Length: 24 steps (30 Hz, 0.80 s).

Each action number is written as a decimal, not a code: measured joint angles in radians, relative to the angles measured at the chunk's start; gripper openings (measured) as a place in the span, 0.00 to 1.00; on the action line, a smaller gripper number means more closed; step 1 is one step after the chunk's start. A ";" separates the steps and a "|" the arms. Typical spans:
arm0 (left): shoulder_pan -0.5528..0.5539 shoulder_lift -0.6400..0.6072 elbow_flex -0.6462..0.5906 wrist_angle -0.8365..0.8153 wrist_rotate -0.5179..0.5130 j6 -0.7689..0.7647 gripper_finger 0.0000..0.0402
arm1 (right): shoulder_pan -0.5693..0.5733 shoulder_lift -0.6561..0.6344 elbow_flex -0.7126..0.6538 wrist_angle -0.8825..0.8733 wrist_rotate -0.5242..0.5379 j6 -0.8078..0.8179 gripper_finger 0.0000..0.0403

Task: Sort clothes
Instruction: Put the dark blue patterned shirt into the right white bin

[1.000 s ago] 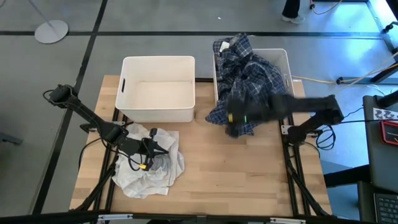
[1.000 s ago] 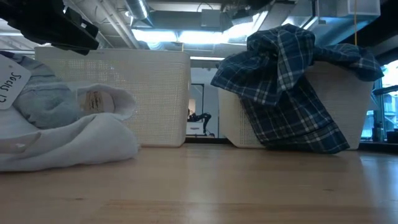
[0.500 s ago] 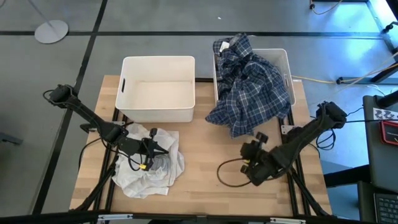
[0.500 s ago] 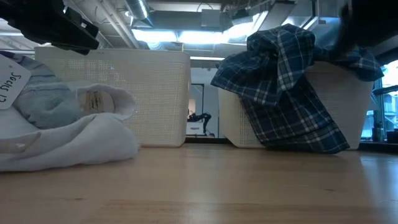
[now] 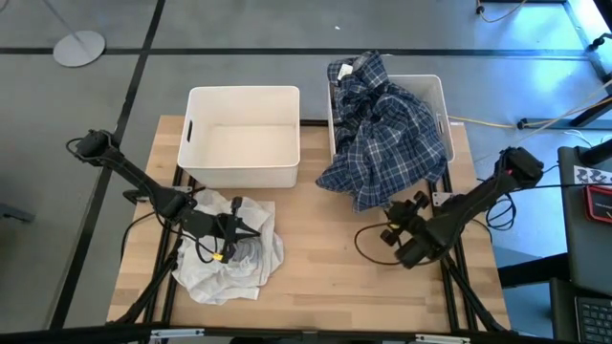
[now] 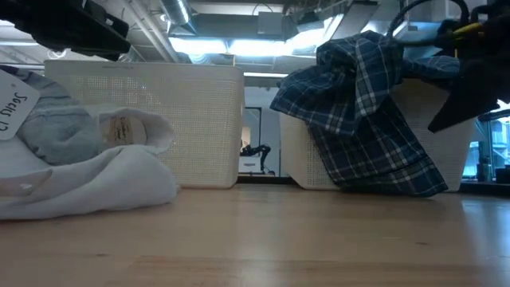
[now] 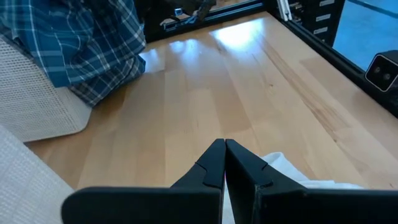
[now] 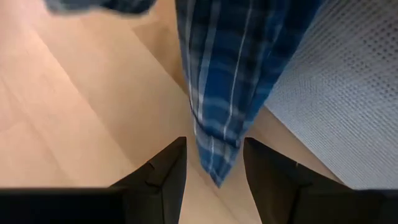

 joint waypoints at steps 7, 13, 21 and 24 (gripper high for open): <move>0.002 0.000 0.000 0.000 0.000 0.000 0.00 | -0.037 -0.132 -0.137 0.118 0.018 -0.035 0.39; 0.027 0.000 0.000 -0.005 0.000 -0.004 0.00 | -0.105 -0.178 -0.246 0.387 0.011 -0.212 0.39; 0.038 0.000 0.000 -0.010 0.000 -0.019 0.00 | -0.234 -0.181 -0.272 0.426 0.027 -0.331 0.39; 0.038 0.000 0.000 -0.017 0.000 -0.027 0.00 | -0.245 -0.181 -0.273 0.443 0.030 -0.377 0.39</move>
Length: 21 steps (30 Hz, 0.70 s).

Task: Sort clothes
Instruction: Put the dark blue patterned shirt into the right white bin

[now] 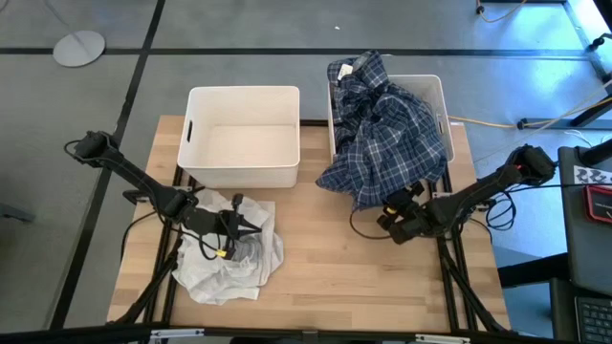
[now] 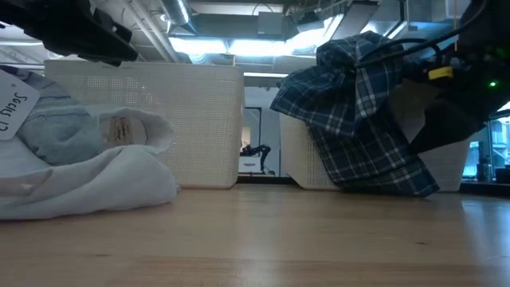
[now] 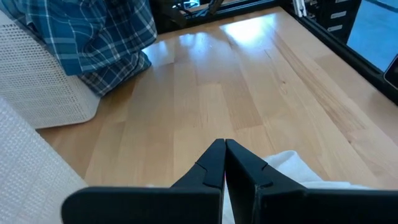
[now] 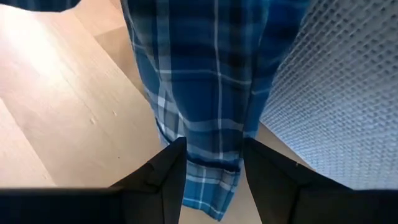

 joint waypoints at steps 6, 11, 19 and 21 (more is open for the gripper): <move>0.000 0.000 0.000 -0.016 0.000 -0.025 0.00 | 0.002 0.000 0.001 -0.023 0.007 -0.007 0.39; 0.000 0.000 0.000 -0.016 0.000 -0.030 0.00 | 0.002 0.000 0.023 -0.098 0.019 -0.002 0.39; 0.000 0.000 0.000 -0.015 0.000 -0.033 0.00 | 0.002 0.000 0.008 0.026 -0.038 -0.085 0.39; 0.000 0.000 0.000 -0.015 0.000 -0.031 0.00 | -0.003 0.000 -0.008 0.083 -0.046 -0.123 0.39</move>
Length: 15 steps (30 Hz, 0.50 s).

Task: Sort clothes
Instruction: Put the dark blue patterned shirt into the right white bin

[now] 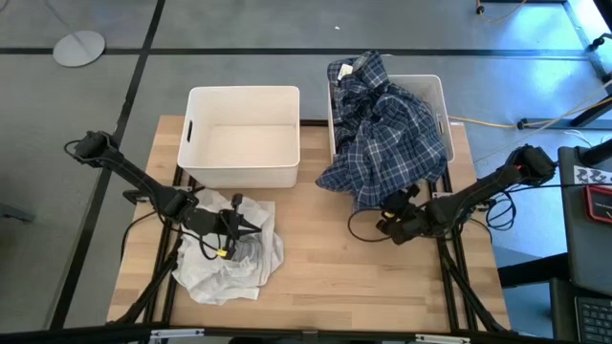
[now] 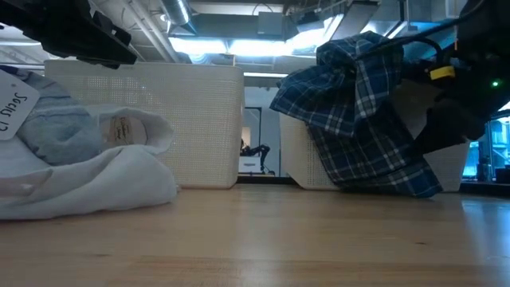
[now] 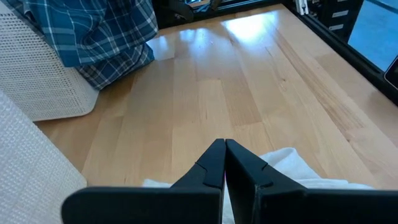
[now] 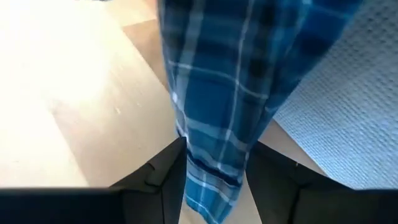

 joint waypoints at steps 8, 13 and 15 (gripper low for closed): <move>0.000 0.000 0.000 0.002 0.000 0.018 0.00 | -0.102 0.000 -0.075 0.171 -0.029 -0.059 0.39; 0.000 0.000 0.000 0.002 0.000 0.024 0.00 | -0.113 0.001 -0.084 0.409 -0.097 -0.237 0.36; 0.000 0.000 0.000 0.001 0.000 0.024 0.00 | -0.113 0.001 -0.084 0.499 -0.100 -0.309 0.29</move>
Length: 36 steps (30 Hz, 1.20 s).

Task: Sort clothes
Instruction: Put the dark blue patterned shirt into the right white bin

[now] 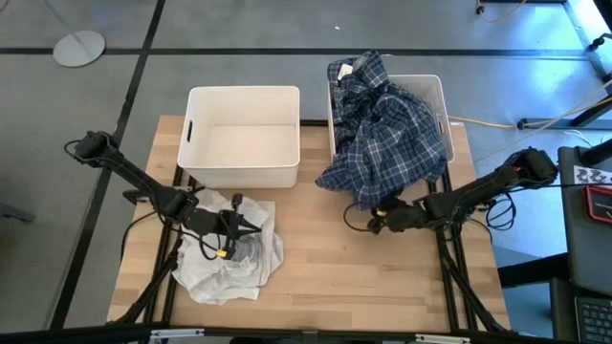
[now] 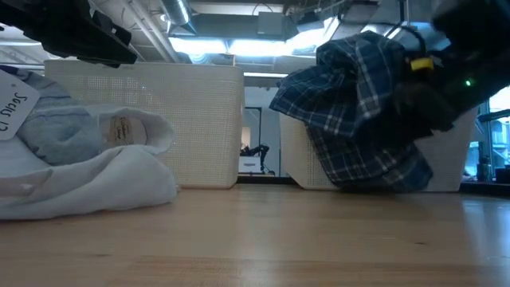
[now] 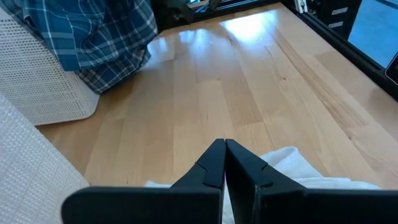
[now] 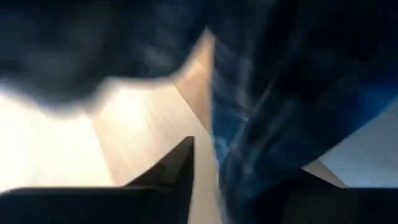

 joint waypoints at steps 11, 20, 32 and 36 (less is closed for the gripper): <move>0.000 0.000 0.000 0.001 0.000 -0.012 0.00 | -0.001 0.000 0.147 0.118 0.178 -0.375 0.04; 0.000 0.000 0.000 0.000 0.000 -0.024 0.00 | -0.041 -0.001 0.559 -0.003 0.308 -0.754 0.02; 0.000 0.000 0.000 0.000 0.000 -0.019 0.00 | -0.515 -0.001 0.816 -0.311 0.070 -0.712 0.01; 0.000 0.000 0.000 0.000 0.000 -0.018 0.00 | -0.722 0.018 0.811 -0.457 -0.145 -0.556 0.01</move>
